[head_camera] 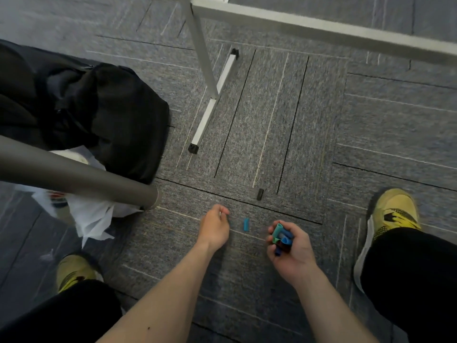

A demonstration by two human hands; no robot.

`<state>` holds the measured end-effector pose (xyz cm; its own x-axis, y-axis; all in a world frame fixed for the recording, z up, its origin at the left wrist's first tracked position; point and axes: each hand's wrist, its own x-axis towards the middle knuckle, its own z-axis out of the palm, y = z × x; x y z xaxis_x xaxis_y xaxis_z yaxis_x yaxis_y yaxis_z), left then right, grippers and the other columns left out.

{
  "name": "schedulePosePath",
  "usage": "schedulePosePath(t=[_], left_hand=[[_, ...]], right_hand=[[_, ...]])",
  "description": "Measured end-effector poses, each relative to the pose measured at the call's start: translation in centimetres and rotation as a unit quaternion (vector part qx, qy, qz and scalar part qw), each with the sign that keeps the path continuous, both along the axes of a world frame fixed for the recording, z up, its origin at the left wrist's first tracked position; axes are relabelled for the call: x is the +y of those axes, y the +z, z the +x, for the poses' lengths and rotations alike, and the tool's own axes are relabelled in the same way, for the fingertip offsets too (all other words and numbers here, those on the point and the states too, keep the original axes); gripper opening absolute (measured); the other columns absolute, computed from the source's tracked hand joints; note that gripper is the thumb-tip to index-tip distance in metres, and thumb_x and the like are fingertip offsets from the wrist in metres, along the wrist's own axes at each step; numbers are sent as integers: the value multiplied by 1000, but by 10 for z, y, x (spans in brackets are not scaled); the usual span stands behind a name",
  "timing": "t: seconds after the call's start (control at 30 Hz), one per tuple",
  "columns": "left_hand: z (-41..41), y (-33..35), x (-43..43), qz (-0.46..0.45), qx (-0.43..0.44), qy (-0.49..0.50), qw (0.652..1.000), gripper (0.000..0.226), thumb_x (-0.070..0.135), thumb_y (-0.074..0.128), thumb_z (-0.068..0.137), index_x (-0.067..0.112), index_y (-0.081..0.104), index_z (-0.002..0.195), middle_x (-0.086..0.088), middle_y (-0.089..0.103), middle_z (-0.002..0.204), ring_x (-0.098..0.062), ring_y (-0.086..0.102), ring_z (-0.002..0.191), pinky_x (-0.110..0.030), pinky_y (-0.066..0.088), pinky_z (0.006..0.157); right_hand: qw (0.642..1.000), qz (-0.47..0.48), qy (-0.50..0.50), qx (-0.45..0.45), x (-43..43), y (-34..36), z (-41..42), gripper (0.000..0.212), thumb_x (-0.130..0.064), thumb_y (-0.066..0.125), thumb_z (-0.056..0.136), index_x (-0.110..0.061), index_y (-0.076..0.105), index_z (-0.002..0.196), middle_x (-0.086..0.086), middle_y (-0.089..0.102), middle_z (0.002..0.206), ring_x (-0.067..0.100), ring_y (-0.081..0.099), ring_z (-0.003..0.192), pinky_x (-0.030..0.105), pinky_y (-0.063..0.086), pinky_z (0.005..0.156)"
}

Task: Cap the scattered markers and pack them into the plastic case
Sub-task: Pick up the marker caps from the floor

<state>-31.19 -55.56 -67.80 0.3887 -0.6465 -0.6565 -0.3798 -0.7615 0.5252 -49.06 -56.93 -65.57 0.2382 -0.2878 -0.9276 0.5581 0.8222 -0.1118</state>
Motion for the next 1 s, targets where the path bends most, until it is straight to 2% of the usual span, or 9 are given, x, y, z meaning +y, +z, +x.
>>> schedulePosePath(t=[0.1, 0.17, 0.27, 0.33, 0.5, 0.57, 0.63, 0.87, 1.0], left_hand=[[-10, 0, -14, 10, -50, -69, 996, 21, 27, 39, 105, 14, 50, 94, 3, 51, 79, -13, 50, 72, -25, 37, 65], [-21, -5, -20, 42, -73, -115, 990, 28, 36, 41, 104, 11, 50, 99, -2, 56, 86, -13, 51, 72, -23, 41, 65], [-37, -15, -23, 110, -125, -191, 967, 50, 50, 58, 93, 10, 48, 120, -11, 62, 111, -29, 60, 101, -40, 49, 82], [-44, -20, -22, 133, -153, -237, 950, 55, 47, 63, 91, 8, 46, 126, -14, 62, 118, -34, 59, 112, -43, 48, 87], [-42, -18, -28, 93, -166, -258, 947, 35, 36, 44, 103, 5, 52, 117, -20, 63, 115, -37, 61, 102, -43, 48, 82], [-38, -16, -39, 66, -153, -229, 959, 35, 38, 41, 104, 6, 52, 114, -18, 63, 109, -30, 56, 86, -40, 44, 74], [-39, -15, -56, 45, -148, -210, 965, 36, 40, 40, 103, 8, 51, 113, -15, 63, 104, -25, 51, 81, -38, 42, 71], [-61, -27, -95, 64, -199, -274, 939, 40, 38, 40, 104, 3, 48, 121, -20, 64, 115, -38, 61, 106, -40, 46, 78], [-64, -32, -97, 66, -218, -322, 919, 38, 32, 39, 105, 1, 49, 124, -22, 63, 118, -38, 61, 109, -40, 48, 85]], right_hand=[[1000, 5, -9, 11, -2, -6, -7, 13, -19, 55, 88, -11, 64, 85, 5, 60, 73, 14, 51, 61, 18, 40, 39], [1000, 7, -9, 14, -2, -11, -11, 13, -19, 55, 88, -11, 64, 84, 5, 60, 72, 14, 51, 60, 18, 39, 40], [1000, 9, 1, 18, -2, -18, -16, 12, -20, 56, 87, -11, 64, 84, 4, 60, 73, 14, 51, 59, 18, 38, 40], [1000, 15, 0, 18, -2, -22, -21, 12, -20, 56, 87, -11, 64, 83, 5, 60, 73, 14, 51, 58, 18, 38, 40], [1000, 25, -7, 8, -3, -29, -30, 14, -19, 53, 89, -12, 62, 81, 5, 58, 72, 14, 49, 55, 18, 36, 36], [1000, 28, -8, 6, -4, -30, -31, 13, -19, 53, 89, -12, 62, 82, 5, 59, 72, 14, 49, 56, 19, 36, 36], [1000, 29, -9, 3, -7, -29, -32, 13, -19, 54, 88, -12, 63, 82, 5, 59, 72, 14, 49, 56, 19, 37, 36], [999, 30, -22, -5, -13, -25, -36, 17, -19, 54, 88, -11, 64, 77, 4, 60, 68, 14, 49, 57, 19, 36, 35], [999, 35, -25, -1, -14, -25, -39, 18, -19, 54, 88, -10, 65, 77, 4, 61, 66, 14, 49, 56, 19, 36, 35]])
